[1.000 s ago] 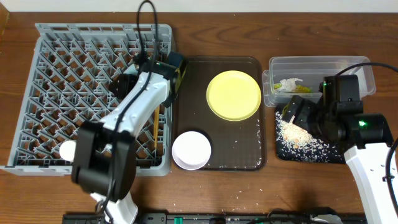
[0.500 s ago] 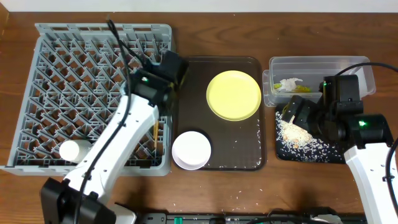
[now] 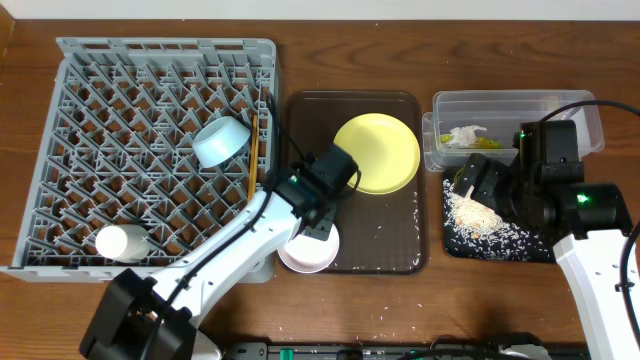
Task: Sort waste into correct bins and load items into the dishwasher
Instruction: 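Grasp the pink bowl on the brown tray with the left gripper, then place the pink bowl into the dish rack with the left gripper, then grasp the yellow plate edge with the left gripper and lift, then stand the yellow plate upright in the dish rack with left gripper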
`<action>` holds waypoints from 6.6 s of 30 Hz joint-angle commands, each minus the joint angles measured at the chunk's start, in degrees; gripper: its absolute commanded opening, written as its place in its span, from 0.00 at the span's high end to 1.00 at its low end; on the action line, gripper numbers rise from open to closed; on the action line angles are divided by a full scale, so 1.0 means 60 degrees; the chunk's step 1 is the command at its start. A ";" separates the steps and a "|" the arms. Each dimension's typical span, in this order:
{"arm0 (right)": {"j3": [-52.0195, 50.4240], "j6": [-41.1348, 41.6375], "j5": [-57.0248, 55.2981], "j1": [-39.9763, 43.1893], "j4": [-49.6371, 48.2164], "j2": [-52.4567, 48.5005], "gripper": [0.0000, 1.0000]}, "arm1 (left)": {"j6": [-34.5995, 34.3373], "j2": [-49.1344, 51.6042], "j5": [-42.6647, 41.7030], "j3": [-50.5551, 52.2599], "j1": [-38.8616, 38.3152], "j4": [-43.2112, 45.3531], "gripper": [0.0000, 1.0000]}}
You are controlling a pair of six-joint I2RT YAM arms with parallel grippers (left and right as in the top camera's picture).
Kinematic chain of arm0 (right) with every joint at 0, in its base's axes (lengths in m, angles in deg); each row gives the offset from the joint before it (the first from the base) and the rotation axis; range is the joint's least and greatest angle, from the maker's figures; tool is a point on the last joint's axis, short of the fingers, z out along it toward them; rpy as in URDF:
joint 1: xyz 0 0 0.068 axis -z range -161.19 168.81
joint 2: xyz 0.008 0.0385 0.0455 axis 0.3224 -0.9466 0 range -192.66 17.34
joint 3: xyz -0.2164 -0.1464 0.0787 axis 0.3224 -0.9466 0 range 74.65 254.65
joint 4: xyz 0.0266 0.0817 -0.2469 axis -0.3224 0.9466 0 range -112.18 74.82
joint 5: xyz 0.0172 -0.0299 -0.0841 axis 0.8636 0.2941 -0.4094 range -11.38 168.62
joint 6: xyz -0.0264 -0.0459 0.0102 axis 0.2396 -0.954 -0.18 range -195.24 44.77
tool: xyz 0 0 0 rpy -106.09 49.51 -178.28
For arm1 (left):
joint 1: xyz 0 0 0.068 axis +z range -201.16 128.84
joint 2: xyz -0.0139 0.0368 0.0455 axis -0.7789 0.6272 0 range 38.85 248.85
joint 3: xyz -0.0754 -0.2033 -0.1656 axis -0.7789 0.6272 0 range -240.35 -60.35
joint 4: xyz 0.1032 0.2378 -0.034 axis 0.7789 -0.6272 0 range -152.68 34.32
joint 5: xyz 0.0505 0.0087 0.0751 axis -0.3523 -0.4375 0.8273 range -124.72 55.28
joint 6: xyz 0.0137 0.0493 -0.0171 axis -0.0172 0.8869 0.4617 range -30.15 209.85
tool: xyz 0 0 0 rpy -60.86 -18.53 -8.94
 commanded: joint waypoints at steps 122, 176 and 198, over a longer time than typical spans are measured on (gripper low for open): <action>0.0044 0.0117 -0.0098 0.0044 0.0011 0.0004 0.01 | 0.0004 -0.0324 -0.3078 -0.0991 0.1971 0.2226 0.40; 0.0044 0.0117 -0.0098 0.0044 0.0011 0.0004 0.01 | 0.3581 -0.1876 0.5100 -0.0991 0.4615 0.3665 0.93; 0.0044 0.0117 -0.0098 0.0044 0.0011 0.0004 0.01 | 0.2215 -0.3184 0.3053 -0.0991 0.2794 0.2940 0.34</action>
